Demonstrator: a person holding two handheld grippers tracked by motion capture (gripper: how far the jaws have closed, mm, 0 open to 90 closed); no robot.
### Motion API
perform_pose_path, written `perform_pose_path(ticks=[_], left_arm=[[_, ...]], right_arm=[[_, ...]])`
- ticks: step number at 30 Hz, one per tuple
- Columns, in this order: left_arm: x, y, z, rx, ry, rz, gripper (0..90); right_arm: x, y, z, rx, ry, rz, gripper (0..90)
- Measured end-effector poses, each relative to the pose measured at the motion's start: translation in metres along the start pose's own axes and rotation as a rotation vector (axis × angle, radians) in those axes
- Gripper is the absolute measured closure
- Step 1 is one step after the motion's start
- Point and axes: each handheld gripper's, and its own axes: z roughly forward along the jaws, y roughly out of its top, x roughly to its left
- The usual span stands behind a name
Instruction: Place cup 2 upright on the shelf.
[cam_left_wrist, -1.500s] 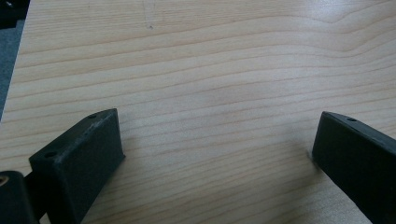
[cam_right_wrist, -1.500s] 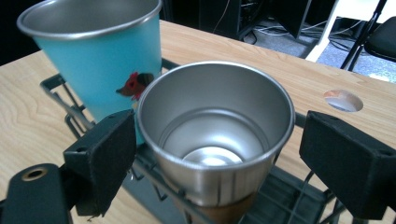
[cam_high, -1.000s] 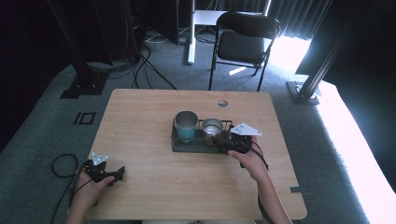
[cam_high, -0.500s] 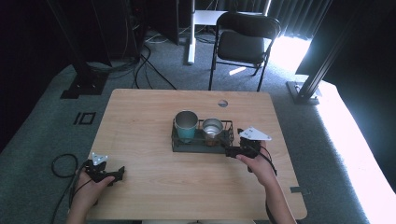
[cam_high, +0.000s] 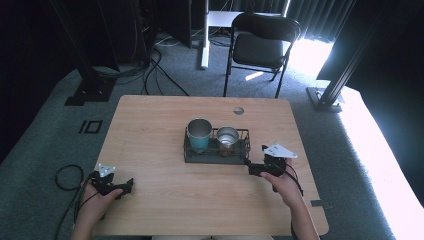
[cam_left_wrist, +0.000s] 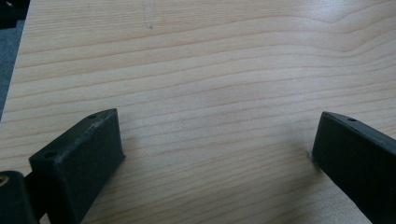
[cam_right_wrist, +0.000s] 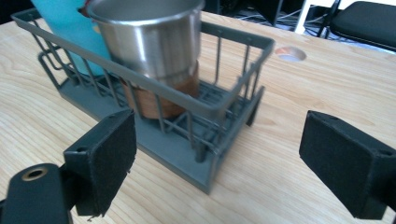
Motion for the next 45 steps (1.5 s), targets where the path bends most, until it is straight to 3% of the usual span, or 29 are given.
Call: perform_pose_path(ticks=[11,28,42,45], left_arm=[[0.0,0.0,0.0,-0.002,0.0,-0.002,2.4],[0.0,0.0,0.0,0.001,0.001,-0.001,2.4],[0.0,0.0,0.0,0.001,0.001,-0.001,2.4],[0.0,0.0,0.0,0.001,0.001,-0.002,2.5]], right_arm=[[-0.014,-0.023,-0.009,0.045,-0.031,-0.002,10.9],[-0.03,-0.062,-0.025,0.137,-0.06,0.053,10.9],[-0.04,-0.083,-0.041,0.196,-0.126,0.085,10.8],[-0.045,-0.088,-0.045,0.216,-0.166,0.108,10.9]])
